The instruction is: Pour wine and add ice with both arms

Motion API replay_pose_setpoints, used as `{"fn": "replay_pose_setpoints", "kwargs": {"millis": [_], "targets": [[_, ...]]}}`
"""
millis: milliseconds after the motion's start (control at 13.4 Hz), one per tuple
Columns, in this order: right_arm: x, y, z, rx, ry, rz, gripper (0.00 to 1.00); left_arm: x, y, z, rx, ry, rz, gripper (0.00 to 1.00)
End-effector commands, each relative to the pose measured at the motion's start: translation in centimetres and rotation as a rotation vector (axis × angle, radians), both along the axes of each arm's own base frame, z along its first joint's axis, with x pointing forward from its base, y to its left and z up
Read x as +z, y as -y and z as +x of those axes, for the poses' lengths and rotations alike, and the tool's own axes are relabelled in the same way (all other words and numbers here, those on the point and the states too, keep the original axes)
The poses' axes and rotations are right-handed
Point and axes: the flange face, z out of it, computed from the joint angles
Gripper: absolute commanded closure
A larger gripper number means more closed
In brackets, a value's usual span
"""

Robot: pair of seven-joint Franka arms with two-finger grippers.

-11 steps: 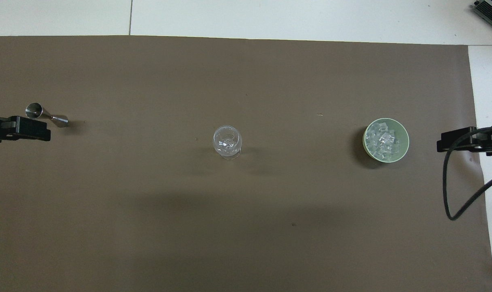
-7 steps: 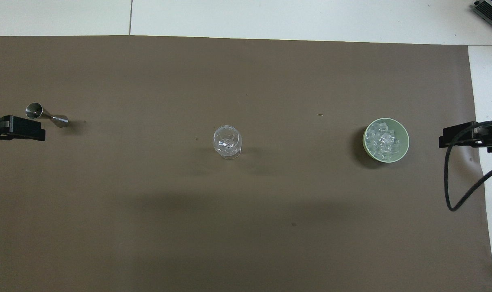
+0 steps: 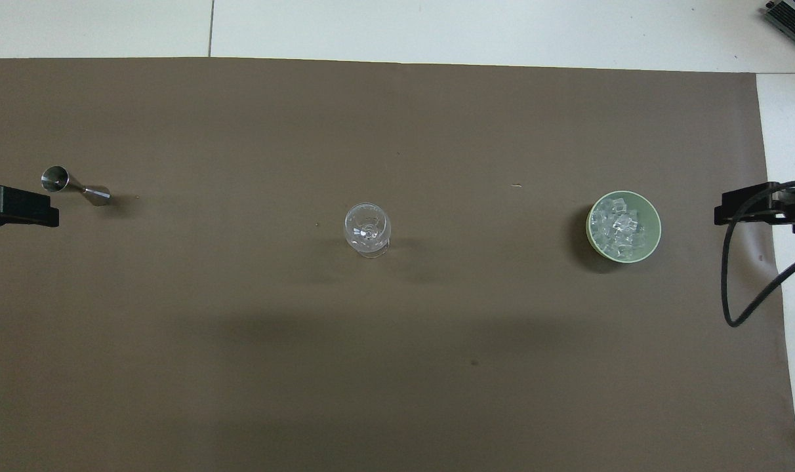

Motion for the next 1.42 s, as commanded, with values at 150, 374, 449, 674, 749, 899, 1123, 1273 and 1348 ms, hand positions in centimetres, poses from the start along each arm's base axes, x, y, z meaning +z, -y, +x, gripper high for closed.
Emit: {"fn": "replay_pose_setpoints", "kwargs": {"millis": [150,374,449,674,749,899,1123,1273,1348], "targets": [[0.0,0.1,-0.6,0.018,-0.011,0.015,0.00,-0.1,-3.0,-0.9,0.115,0.011,-0.103,0.00],[-0.2,0.1,-0.7,0.018,-0.014,0.015,0.00,-0.7,-4.5,-1.2,0.152,0.005,-0.115,0.00],[-0.1,0.1,-0.7,0.021,-0.014,0.015,0.00,-1.0,-5.4,-1.4,0.180,0.012,-0.142,0.00],[-0.2,-0.2,-0.9,0.024,-0.025,0.016,0.00,-2.4,-7.5,-2.0,0.288,0.025,-0.214,0.00],[-0.2,-0.3,-0.9,0.027,-0.025,0.017,0.00,-2.6,-7.9,-1.9,0.344,0.025,-0.221,0.00],[-0.2,-0.4,-0.9,0.027,-0.026,0.020,0.00,-3.0,-8.3,-1.7,0.442,0.010,-0.253,0.00],[-0.2,-0.4,-0.9,0.027,-0.026,0.022,0.00,-3.7,-12.0,-2.2,0.666,-0.026,-0.380,0.00],[-0.2,-0.4,-0.9,0.027,-0.026,0.022,0.00,-4.8,-13.2,-2.6,0.783,-0.066,-0.429,0.00],[-0.2,-0.4,-0.9,0.027,-0.025,0.022,0.00,-5.3,-13.4,-2.5,0.841,-0.083,-0.437,0.00]]}}
